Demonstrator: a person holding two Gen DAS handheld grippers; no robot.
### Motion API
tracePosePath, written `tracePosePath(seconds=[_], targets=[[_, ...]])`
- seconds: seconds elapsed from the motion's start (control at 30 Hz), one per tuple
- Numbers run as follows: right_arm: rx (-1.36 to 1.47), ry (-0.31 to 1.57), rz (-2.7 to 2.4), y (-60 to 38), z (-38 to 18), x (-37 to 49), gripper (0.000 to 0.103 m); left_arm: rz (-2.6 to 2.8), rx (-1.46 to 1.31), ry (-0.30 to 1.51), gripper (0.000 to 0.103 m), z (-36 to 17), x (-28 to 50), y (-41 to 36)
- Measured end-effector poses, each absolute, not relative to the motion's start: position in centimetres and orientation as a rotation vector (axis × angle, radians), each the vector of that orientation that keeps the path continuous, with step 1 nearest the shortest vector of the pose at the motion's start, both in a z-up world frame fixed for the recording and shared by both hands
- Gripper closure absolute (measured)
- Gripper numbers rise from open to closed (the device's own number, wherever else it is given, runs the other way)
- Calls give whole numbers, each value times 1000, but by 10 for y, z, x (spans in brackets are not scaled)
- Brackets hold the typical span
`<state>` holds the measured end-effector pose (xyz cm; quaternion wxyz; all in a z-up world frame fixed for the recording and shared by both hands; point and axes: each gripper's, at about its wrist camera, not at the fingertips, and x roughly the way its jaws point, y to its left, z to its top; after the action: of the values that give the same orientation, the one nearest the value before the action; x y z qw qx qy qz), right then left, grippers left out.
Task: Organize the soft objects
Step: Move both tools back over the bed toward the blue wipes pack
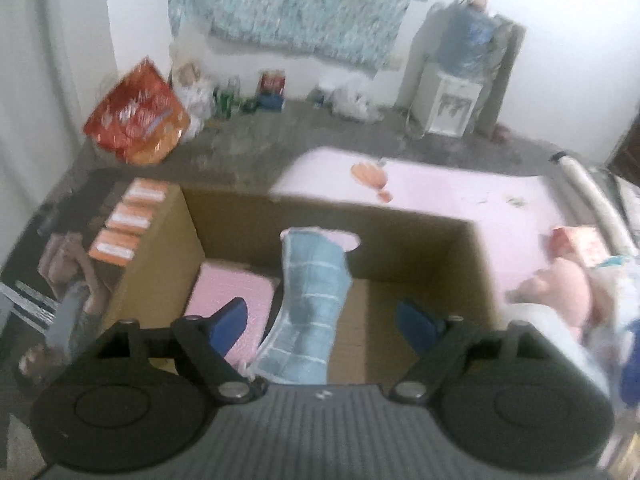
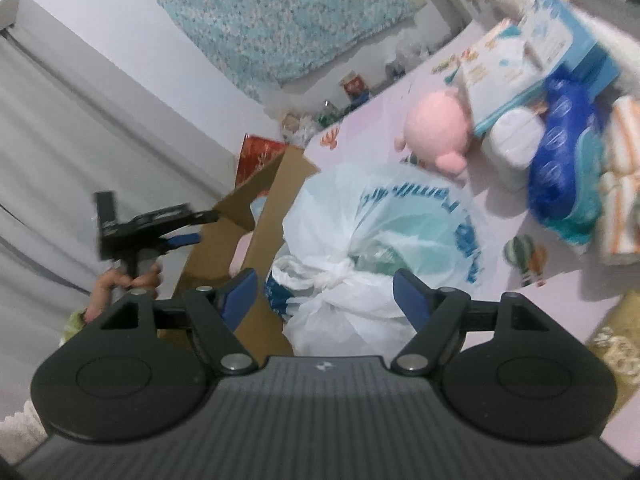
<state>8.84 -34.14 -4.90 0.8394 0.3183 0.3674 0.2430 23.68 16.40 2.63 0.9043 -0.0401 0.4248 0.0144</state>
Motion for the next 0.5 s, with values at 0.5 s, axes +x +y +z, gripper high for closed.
tracePosePath(seconds=[0.5], targets=[[714, 623, 254, -453, -36, -5, 17, -365, 24, 690, 7, 77, 68, 19]])
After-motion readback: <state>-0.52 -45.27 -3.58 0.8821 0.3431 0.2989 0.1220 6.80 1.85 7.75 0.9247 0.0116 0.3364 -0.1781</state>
